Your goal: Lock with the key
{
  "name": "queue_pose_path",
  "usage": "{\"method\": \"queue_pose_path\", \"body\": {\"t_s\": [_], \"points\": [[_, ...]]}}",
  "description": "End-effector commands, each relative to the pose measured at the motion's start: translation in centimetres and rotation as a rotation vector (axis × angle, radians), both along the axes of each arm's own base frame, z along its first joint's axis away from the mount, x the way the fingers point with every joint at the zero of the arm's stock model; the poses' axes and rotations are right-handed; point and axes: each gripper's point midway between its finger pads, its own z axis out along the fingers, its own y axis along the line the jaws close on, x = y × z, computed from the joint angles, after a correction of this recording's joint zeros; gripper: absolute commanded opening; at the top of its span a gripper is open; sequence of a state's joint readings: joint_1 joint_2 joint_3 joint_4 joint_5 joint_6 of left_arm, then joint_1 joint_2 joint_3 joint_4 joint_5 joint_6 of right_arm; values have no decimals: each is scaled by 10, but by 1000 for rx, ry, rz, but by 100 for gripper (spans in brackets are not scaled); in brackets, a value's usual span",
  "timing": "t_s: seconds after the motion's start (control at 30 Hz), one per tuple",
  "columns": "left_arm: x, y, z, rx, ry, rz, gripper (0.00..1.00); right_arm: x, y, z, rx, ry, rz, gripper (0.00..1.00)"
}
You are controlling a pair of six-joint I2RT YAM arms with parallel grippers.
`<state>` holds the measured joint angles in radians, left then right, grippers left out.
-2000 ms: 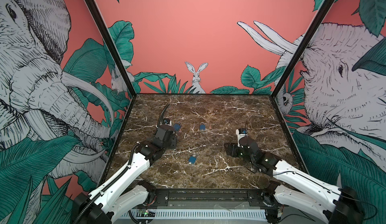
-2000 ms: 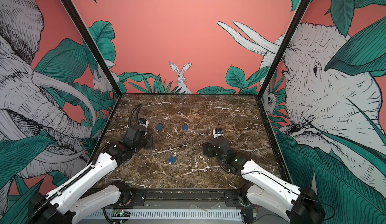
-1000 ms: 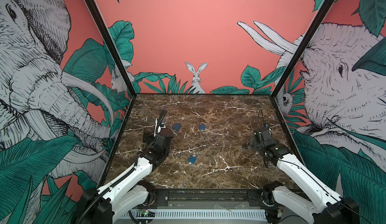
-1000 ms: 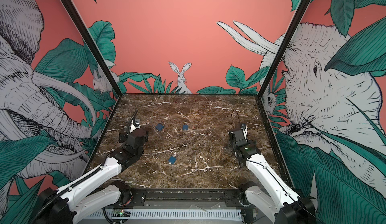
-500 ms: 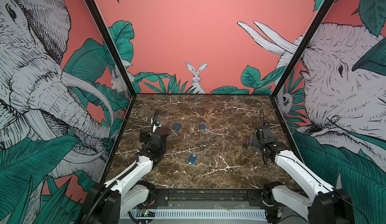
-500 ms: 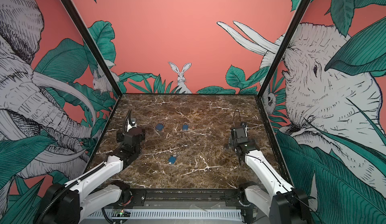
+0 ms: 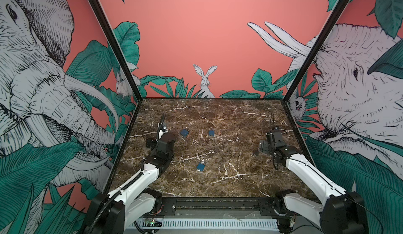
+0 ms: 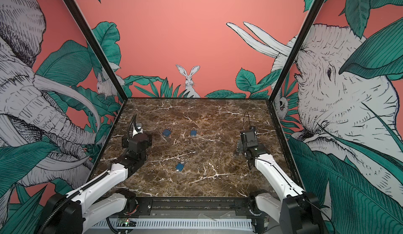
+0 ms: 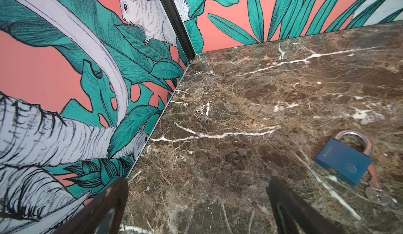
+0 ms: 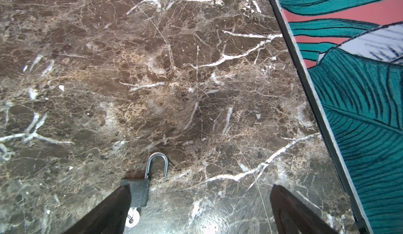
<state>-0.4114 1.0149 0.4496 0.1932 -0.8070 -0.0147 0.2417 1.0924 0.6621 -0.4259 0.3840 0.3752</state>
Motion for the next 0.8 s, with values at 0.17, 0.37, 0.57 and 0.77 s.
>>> {"method": "queue_pose_path", "body": {"t_s": [0.17, 0.37, 0.57, 0.77], "points": [[0, 0, 5, -20, -21, -5, 99, -1, 9, -8, 54, 27, 31, 99], [0, -2, 4, -30, -16, -10, 99, -3, 28, -25, 170, 74, 48, 88], [0, -3, 8, -51, -29, -20, 99, -15, 36, -42, 248, 174, 5, 73], [-1, -5, 11, -67, -36, -27, 99, -20, 46, -58, 297, 239, 8, 63]]}}
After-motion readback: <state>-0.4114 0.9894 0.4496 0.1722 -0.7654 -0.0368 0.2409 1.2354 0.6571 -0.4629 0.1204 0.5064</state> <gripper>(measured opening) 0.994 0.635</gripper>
